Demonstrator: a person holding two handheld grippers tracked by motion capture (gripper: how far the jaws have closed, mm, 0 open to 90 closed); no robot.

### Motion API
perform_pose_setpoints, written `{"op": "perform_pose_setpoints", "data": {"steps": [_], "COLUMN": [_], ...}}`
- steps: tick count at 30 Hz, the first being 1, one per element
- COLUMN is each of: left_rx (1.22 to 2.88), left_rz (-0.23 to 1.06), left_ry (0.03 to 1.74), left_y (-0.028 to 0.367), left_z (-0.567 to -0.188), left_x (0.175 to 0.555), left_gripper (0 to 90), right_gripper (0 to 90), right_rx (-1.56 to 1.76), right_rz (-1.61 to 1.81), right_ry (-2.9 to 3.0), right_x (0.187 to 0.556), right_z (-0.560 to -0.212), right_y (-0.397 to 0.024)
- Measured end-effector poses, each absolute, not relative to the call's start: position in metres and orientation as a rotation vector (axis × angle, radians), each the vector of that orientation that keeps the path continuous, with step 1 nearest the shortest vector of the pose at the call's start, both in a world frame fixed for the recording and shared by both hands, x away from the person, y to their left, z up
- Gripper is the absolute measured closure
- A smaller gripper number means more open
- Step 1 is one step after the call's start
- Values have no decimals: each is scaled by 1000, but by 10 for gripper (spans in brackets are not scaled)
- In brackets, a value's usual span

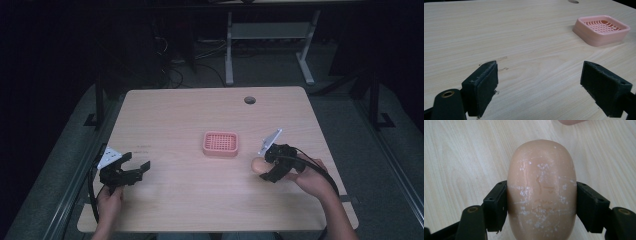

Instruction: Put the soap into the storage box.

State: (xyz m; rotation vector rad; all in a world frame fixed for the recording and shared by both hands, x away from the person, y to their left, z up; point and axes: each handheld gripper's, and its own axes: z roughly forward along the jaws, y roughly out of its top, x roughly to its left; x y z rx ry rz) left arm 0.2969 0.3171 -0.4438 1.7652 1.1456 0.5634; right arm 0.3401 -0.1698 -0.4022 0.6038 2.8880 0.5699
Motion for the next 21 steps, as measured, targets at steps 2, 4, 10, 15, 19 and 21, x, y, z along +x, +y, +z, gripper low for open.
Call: {"op": "perform_pose_setpoints", "data": {"steps": [2, 4, 10, 15, 19, 21], "left_rx": [1768, 1767, 1768, 1772, 1768, 1772], "left_rz": [561, 562, 559, 562, 562, 560], "left_ry": [1145, 1151, 1146, 1146, 1145, 1145], "left_y": [317, 317, 316, 316, 316, 316], "left_z": [-444, -444, -444, -444, -444, -444], "left_x": [297, 297, 298, 297, 298, 297], "left_gripper": [143, 143, 143, 143, 143, 143], "right_gripper": [319, 319, 319, 319, 319, 319], "right_rx": [608, 606, 578, 576, 565, 567], "right_rz": [563, 568, 569, 590, 585, 587], "right_ry": [2890, 2887, 2890, 2888, 2890, 2896], "right_x": [342, 343, 348, 354, 359, 361], "right_z": [-402, -401, -397, -393, -389, -388], "right_y": [-168, -165, -156, -151, -147, -143]}}
